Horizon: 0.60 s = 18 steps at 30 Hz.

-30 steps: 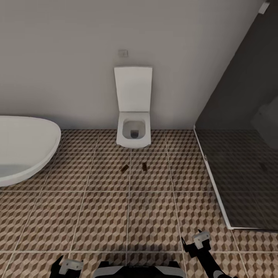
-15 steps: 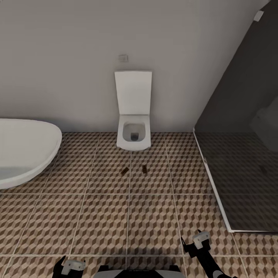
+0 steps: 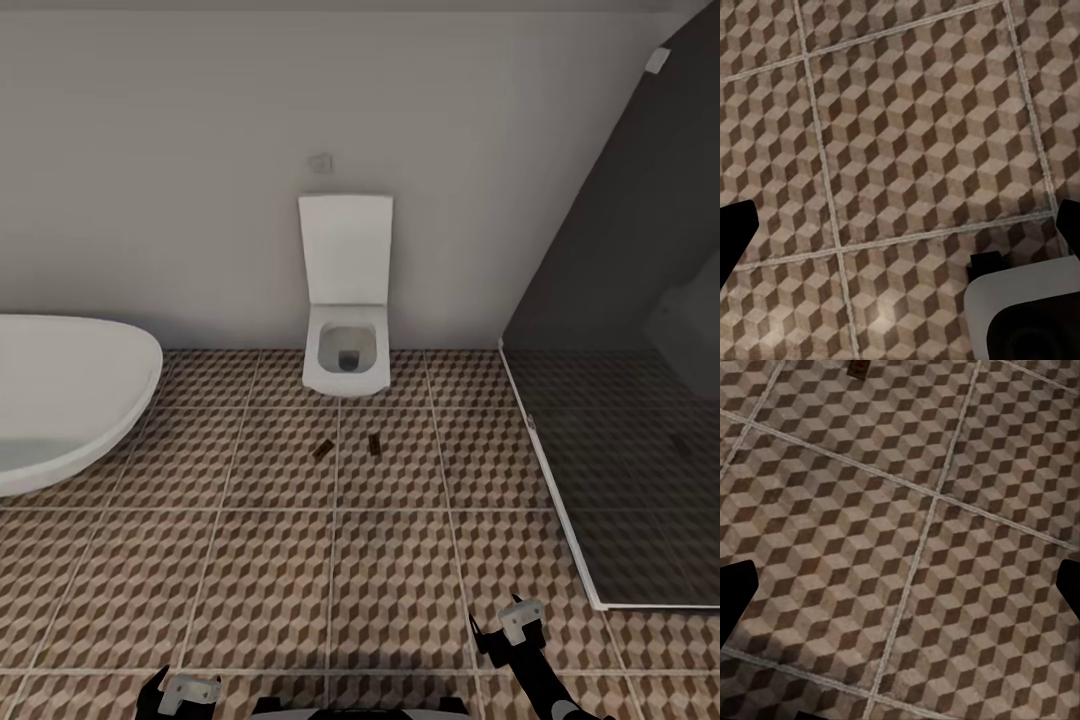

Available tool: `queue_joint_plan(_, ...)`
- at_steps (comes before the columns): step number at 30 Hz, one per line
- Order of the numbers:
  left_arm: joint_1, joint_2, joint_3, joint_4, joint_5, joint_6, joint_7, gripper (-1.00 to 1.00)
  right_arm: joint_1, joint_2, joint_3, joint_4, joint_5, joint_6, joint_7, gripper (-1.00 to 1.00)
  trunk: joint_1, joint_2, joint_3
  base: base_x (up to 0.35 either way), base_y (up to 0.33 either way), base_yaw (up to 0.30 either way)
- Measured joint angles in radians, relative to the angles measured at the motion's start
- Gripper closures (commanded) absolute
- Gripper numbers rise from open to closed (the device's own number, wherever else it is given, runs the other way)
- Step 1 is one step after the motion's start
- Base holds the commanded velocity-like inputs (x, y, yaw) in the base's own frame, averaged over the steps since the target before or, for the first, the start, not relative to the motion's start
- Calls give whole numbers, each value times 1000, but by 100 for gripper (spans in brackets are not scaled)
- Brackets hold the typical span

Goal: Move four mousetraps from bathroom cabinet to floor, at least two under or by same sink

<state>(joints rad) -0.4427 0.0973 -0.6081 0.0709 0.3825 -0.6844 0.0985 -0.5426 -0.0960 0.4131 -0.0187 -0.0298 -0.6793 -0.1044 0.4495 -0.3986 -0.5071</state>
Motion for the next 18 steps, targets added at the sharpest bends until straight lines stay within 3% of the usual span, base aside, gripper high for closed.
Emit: queue_joint_plan(18, 0, 0, 0, 0, 0, 0, 1, -100, 0, 1, 0, 0, 0, 0, 0, -100, 0, 0, 28, 0, 0, 0)
